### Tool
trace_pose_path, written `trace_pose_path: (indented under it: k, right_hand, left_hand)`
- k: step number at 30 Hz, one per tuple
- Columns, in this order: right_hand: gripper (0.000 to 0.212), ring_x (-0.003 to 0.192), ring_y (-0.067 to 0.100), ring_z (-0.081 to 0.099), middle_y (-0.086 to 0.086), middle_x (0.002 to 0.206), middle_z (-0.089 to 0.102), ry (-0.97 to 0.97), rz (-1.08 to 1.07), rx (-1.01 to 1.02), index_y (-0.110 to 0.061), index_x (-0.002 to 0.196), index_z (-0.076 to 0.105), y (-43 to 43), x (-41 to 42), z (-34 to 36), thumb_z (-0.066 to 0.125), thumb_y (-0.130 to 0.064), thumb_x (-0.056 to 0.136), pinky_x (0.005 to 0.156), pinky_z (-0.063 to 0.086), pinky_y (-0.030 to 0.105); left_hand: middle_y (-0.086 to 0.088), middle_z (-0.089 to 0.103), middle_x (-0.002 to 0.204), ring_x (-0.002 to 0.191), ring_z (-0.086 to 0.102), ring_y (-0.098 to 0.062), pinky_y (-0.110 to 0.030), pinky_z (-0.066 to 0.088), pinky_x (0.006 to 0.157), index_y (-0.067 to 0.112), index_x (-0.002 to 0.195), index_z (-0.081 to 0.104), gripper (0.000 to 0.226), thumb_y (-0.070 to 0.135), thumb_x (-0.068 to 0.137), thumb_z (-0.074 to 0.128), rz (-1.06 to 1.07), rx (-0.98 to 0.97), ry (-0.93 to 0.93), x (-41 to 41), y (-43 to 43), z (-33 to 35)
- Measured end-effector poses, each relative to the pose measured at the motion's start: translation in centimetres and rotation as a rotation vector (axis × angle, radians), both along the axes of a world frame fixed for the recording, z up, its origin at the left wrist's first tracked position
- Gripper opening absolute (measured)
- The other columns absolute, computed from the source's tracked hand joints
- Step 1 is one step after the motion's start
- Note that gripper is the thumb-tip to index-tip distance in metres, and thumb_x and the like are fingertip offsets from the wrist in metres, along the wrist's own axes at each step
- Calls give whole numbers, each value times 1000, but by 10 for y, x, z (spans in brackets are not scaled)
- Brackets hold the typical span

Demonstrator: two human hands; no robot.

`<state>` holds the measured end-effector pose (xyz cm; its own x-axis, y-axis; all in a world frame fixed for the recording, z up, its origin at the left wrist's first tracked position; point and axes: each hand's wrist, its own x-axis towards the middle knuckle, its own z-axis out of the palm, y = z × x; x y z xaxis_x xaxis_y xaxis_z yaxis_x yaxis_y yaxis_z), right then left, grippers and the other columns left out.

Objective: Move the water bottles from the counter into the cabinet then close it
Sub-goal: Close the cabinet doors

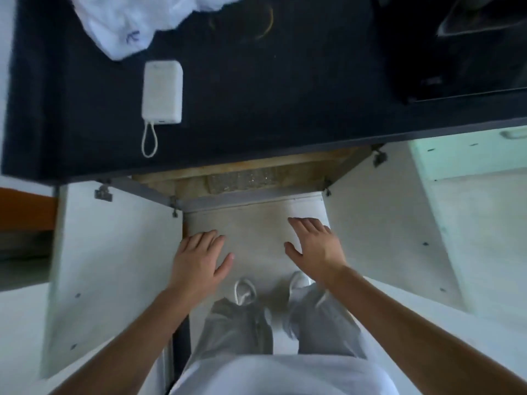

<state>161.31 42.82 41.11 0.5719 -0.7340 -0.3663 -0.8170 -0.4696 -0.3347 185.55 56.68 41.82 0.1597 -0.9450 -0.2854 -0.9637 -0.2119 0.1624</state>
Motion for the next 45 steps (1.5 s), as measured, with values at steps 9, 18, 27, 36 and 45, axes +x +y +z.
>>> trace_pose_path:
  k: [9,18,27,36,45]
  right_hand:
    - [63,139,20,40,-4,147,50,-32,-122,-59,-18,147,43,75,-25,120,44,-50,92,111,39,38]
    - [61,139,20,39,-2,148,50,20,-199,-152,-16,147,41,92,-68,150,51,-45,95,108,41,38]
    - [61,138,22,40,-1,149,49,-48,-260,-185,-17,148,40,78,-122,163,53,-45,96,108,40,37]
    - [70,140,24,37,1,156,38,-115,-246,-65,-18,154,27,13,-233,146,52,-47,95,112,38,39]
    - [67,142,23,34,0,156,37,-151,-166,129,-17,154,26,-46,-324,109,51,-44,98,112,34,36]
  left_hand:
    - [-9,68,128,114,65,-32,-46,52,94,12,124,68,60,53,95,35,-51,3,41,-37,26,97]
    - [-6,58,143,129,55,-27,-46,45,103,13,141,55,73,61,98,21,-179,9,77,-63,25,107]
    - [0,48,152,140,44,-21,-40,37,113,18,150,42,74,62,99,14,-117,-78,93,-119,13,151]
    - [1,41,156,142,40,-18,-37,34,115,21,155,32,65,59,103,25,10,-1,107,-240,-12,147]
    - [1,45,153,137,45,-20,-37,39,109,21,153,33,77,65,94,11,117,101,89,-356,-43,144]
